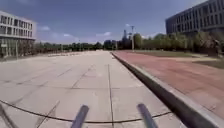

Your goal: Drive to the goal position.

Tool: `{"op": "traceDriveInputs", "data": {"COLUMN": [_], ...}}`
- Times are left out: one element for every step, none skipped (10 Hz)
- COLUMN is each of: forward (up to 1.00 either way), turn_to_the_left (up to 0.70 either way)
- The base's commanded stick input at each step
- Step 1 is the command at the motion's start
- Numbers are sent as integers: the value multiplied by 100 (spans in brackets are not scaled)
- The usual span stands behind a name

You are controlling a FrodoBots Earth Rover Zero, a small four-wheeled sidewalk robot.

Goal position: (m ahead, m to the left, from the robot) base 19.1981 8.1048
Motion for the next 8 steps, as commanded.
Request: {"op": "traceDriveInputs", "data": {"forward": [70, 70, 70, 70, 70, 70, 70, 70], "turn_to_the_left": [0, 0, 0, 0, 0, 0, 0, 0]}}
